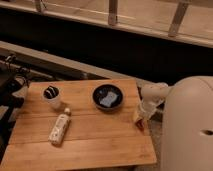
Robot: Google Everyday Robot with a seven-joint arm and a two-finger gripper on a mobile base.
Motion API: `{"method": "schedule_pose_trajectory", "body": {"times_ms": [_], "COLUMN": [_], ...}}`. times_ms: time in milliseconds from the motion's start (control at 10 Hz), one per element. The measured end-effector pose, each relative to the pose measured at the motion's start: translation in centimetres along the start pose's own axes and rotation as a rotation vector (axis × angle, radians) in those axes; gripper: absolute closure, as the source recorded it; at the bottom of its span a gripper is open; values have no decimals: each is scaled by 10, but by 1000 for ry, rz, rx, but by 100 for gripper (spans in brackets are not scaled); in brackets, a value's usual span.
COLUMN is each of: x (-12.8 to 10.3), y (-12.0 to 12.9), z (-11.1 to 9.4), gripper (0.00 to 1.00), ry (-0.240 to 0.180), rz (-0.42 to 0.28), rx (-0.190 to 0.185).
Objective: Drag the pepper across the table
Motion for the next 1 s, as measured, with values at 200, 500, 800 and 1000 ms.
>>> {"method": "schedule_pose_trajectory", "body": {"times_ms": [200, 500, 800, 1000], "x": [3, -1, 7, 3], "y": [15, 5, 13, 10], "z": [0, -1, 0, -1], "gripper": [98, 100, 100, 100], "ry": [-8, -12, -8, -18], "rz": [-17, -7, -16, -15], "rx": [-1, -2, 0, -1]}}
